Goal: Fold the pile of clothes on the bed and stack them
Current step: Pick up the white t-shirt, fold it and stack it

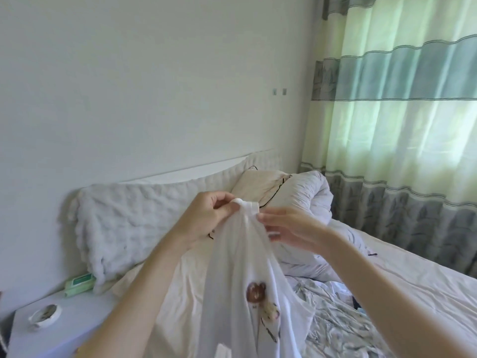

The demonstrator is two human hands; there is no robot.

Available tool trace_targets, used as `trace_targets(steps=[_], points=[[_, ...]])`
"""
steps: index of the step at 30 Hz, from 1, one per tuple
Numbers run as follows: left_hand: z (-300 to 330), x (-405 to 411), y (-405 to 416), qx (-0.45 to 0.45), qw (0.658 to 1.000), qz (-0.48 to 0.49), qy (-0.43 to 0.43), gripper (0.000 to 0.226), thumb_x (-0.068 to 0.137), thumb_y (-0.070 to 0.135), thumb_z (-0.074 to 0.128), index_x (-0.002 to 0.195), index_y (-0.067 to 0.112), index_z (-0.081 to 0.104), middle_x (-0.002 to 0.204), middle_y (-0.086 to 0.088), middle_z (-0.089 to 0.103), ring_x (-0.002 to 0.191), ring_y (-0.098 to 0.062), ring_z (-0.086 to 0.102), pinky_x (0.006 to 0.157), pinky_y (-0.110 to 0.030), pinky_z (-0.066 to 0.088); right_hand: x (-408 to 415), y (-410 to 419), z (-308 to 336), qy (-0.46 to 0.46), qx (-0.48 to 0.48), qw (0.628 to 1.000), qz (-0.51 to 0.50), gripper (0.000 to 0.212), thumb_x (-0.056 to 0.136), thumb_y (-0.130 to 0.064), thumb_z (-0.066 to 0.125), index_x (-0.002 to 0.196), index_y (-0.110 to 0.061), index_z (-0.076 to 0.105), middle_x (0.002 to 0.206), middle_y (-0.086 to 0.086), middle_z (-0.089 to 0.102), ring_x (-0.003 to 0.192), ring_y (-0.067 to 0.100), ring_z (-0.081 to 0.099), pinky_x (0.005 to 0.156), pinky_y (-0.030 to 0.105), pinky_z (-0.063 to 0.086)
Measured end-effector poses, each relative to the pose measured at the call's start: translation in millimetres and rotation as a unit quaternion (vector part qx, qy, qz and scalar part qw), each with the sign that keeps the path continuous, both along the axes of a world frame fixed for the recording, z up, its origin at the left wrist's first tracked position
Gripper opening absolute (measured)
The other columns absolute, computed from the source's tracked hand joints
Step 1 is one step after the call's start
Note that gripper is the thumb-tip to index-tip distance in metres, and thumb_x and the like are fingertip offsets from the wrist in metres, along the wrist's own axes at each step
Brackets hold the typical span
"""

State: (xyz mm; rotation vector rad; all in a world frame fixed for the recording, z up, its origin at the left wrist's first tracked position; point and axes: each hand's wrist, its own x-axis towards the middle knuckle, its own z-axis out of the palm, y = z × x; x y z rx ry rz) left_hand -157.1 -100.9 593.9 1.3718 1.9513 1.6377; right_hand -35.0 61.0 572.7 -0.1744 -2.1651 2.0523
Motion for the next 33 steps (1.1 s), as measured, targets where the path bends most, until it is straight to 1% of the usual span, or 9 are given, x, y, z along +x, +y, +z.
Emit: trace_targets(steps=[5,8,11,14,18,20,23,29,33], points=[[20.0,-0.2,3.3,-0.036,0.996,-0.058,0.054,0.015,0.093,0.016,0.056,0.081,0.02,0.065,0.078,0.005,0.064,0.076,-0.007,0.057,0.074,-0.025,0.044,24.1,-0.4,-61.4,-0.049,-0.026,0.996,0.066,0.027,0.093,-0.035,0.05,0.102,-0.019,0.07,0.1,-0.003,0.069,0.091,0.011,0.06,0.077,0.025,0.045],[25.5,1.8,3.5,-0.026,0.996,-0.067,0.05,0.017,0.096,0.017,0.052,0.081,0.02,0.061,0.074,0.009,0.059,0.069,-0.002,0.052,0.065,-0.017,0.041,24.4,-6.4,-80.8,-0.098,0.12,0.987,0.031,0.016,0.092,-0.017,0.058,0.09,-0.024,0.072,0.085,-0.008,0.064,0.073,0.003,0.053,0.066,0.017,0.038],[29.3,-5.7,-2.6,-0.005,0.997,-0.076,0.007,0.016,0.096,0.016,0.051,0.082,0.018,0.059,0.073,0.012,0.06,0.067,-0.001,0.053,0.059,-0.013,0.041,17.1,3.5,-96.2,-0.16,0.295,0.941,-0.042,0.032,0.086,-0.01,0.058,0.059,-0.027,0.057,0.061,-0.011,0.048,0.06,0.007,0.041,0.055,0.019,0.029],[28.1,-21.5,-15.1,0.014,0.995,-0.068,-0.067,0.017,0.095,0.008,0.048,0.082,0.012,0.058,0.075,0.005,0.06,0.069,-0.006,0.055,0.062,-0.015,0.045,15.0,30.2,-101.3,-0.181,0.437,0.865,-0.167,0.027,0.085,-0.01,0.054,0.062,-0.02,0.044,0.061,-0.004,0.045,0.068,0.016,0.046,0.051,0.022,0.03],[16.0,-42.1,-32.1,0.039,0.978,-0.027,-0.205,0.014,0.083,0.006,0.052,0.07,0.011,0.053,0.059,0.003,0.053,0.058,-0.008,0.049,0.055,-0.02,0.039,22.6,67.2,-81.5,-0.166,0.432,0.826,-0.323,0.015,0.086,-0.009,0.052,0.083,-0.013,0.066,0.075,0.002,0.057,0.078,0.025,0.055,0.06,0.027,0.035],[5.8,-50.2,-37.0,-0.001,0.984,-0.001,-0.178,0.017,0.076,0.022,0.06,0.067,0.011,0.051,0.06,0.0,0.046,0.058,-0.01,0.043,0.057,-0.025,0.031,24.3,79.5,-68.3,-0.152,0.399,0.826,-0.368,0.015,0.085,-0.01,0.055,0.089,-0.012,0.069,0.083,0.004,0.061,0.083,0.025,0.056,0.067,0.027,0.038],[-15.6,-53.0,-35.4,-0.142,0.988,0.057,0.008,0.019,0.077,0.032,0.075,0.081,0.017,0.065,0.075,-0.004,0.054,0.072,-0.015,0.049,0.069,-0.028,0.035,25.7,84.1,-45.8,-0.119,0.372,0.831,-0.396,0.009,0.084,-0.01,0.061,0.085,-0.016,0.068,0.079,0.0,0.06,0.076,0.018,0.051,0.065,0.026,0.037],[-21.7,-60.8,-25.2,-0.108,0.966,0.166,0.167,0.015,0.087,0.026,0.065,0.076,0.015,0.066,0.077,-0.002,0.066,0.075,-0.019,0.059,0.065,-0.018,0.038,43.0,77.0,-8.1,0.011,0.094,0.949,-0.302,0.006,0.086,-0.008,0.062,0.084,-0.01,0.068,0.076,0.006,0.059,0.072,0.017,0.054,0.07,0.03,0.042],[-9.5,-61.1,-12.1,-0.067,0.963,0.199,0.166,0.019,0.09,0.022,0.057,0.078,0.008,0.057,0.069,0.003,0.055,0.061,-0.008,0.046,0.058,-0.017,0.034,45.9,67.2,14.4,0.0,0.214,0.937,-0.277,0.014,0.091,-0.013,0.058,0.078,-0.013,0.064,0.069,-0.001,0.053,0.065,0.012,0.047,0.06,0.021,0.036]])
